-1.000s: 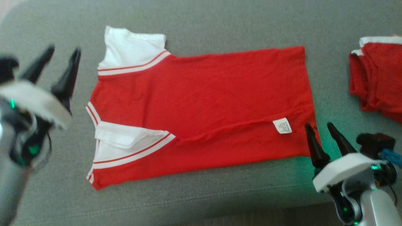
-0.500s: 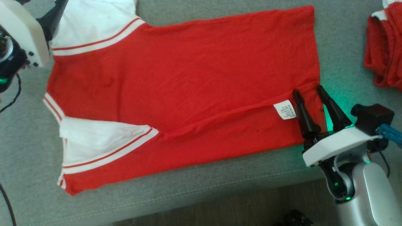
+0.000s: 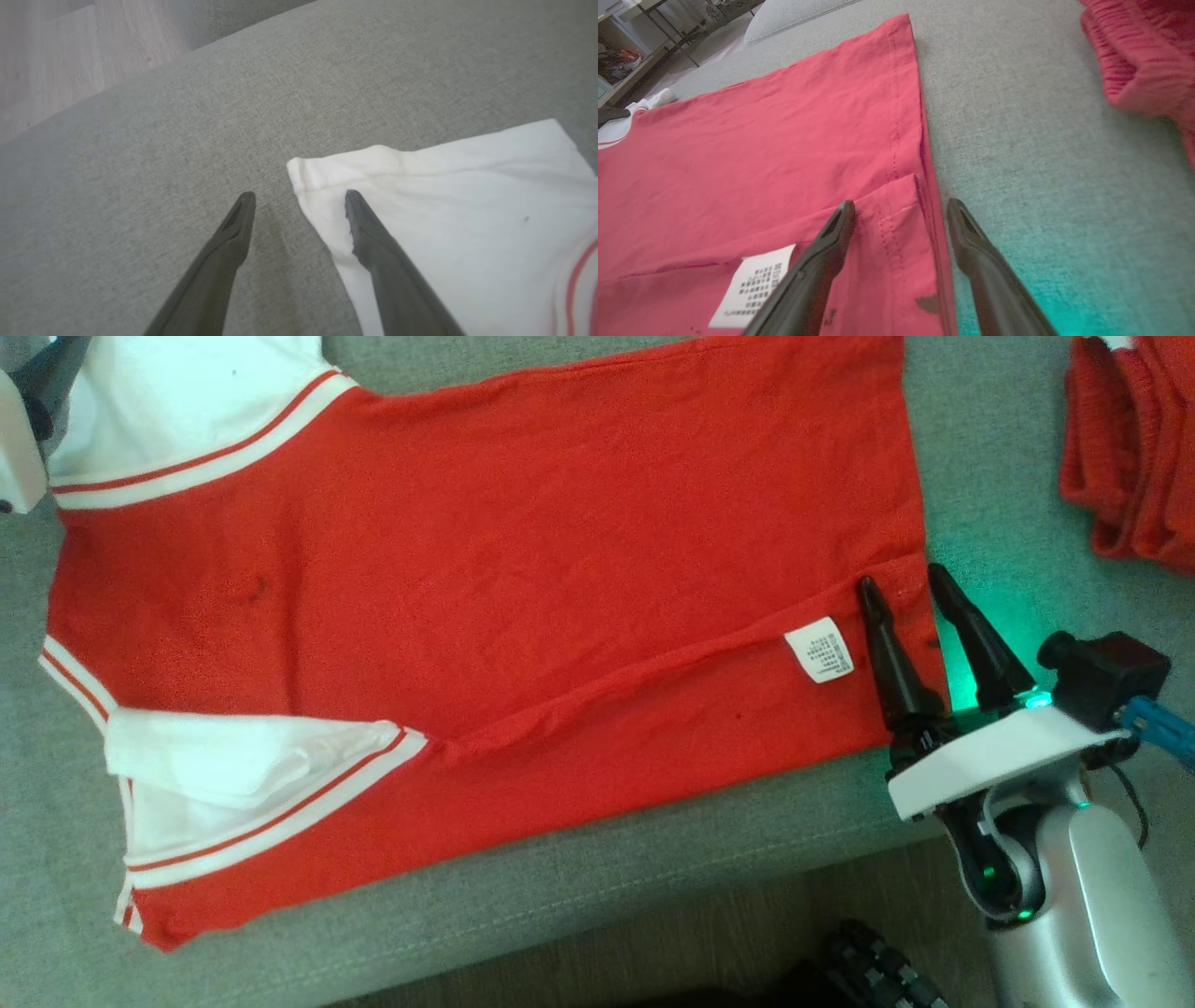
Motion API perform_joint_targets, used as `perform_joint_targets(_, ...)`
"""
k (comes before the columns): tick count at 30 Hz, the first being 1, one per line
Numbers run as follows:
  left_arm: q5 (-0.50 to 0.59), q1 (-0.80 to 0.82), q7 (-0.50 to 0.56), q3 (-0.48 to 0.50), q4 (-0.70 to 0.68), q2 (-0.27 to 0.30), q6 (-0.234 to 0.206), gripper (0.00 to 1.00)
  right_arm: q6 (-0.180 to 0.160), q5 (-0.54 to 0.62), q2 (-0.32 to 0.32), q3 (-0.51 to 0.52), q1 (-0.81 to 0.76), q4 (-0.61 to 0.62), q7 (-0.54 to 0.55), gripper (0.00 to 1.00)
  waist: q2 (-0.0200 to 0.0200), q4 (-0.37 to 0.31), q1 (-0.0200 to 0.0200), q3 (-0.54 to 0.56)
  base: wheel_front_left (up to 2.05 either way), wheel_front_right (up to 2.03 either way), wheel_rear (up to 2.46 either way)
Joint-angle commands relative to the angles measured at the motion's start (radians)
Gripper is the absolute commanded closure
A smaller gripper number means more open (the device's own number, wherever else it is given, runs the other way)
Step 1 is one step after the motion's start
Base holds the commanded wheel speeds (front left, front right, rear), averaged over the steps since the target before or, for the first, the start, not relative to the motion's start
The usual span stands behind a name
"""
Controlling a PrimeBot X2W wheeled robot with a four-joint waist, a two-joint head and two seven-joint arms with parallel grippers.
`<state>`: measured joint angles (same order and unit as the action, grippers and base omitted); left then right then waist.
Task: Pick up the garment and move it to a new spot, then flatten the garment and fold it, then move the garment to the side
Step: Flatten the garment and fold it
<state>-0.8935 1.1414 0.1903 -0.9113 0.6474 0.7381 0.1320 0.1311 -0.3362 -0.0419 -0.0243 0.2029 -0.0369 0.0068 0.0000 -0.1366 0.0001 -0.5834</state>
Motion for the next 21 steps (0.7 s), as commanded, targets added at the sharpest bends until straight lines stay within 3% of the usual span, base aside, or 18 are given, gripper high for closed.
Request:
perform_joint_targets(1, -0.018, 0.052, -0.008, 0.026, -0.005, 0.059, -0.001, 0.00, 0.000, -0.008, -0.008, -0.024, 0.002, 0.013, -0.001, 0.00, 0.0000, -0.004, -0.0001, -0.006, 0.00, 0.00, 0.00)
perform_joint_targets(17, -0.098, 0.135, -0.006, -0.133, 0.077, 0.087, -0.001, 0.00, 0.000, -0.024, -0.008, -0.053, 0.020, 0.005, -0.025, 0.00, 0.0000, -0.036, -0.0001, -0.034, 0.00, 0.00, 0.00)
perform_joint_targets(18, -0.108, 0.136, 0.003, -0.145, 0.070, 0.091, -0.001, 0.19, 0.000, -0.026, -0.008, -0.052, 0.021, 0.005, -0.027, 0.00, 0.0000, -0.038, -0.0001, -0.033, 0.00, 0.00, 0.00)
perform_joint_targets(20, -0.130, 0.138, 0.015, -0.171, 0.048, 0.101, -0.001, 1.00, 0.000, -0.027, -0.008, -0.048, 0.024, 0.006, -0.029, 0.00, 0.0000, -0.041, -0.0001, -0.032, 0.00, 0.00, 0.00)
perform_joint_targets(21, -0.136, 0.141, 0.015, -0.185, 0.034, 0.107, -0.001, 1.00, 0.000, -0.025, -0.008, -0.046, 0.027, 0.007, -0.029, 0.00, 0.0000, -0.042, -0.0001, -0.031, 0.00, 0.00, 0.00)
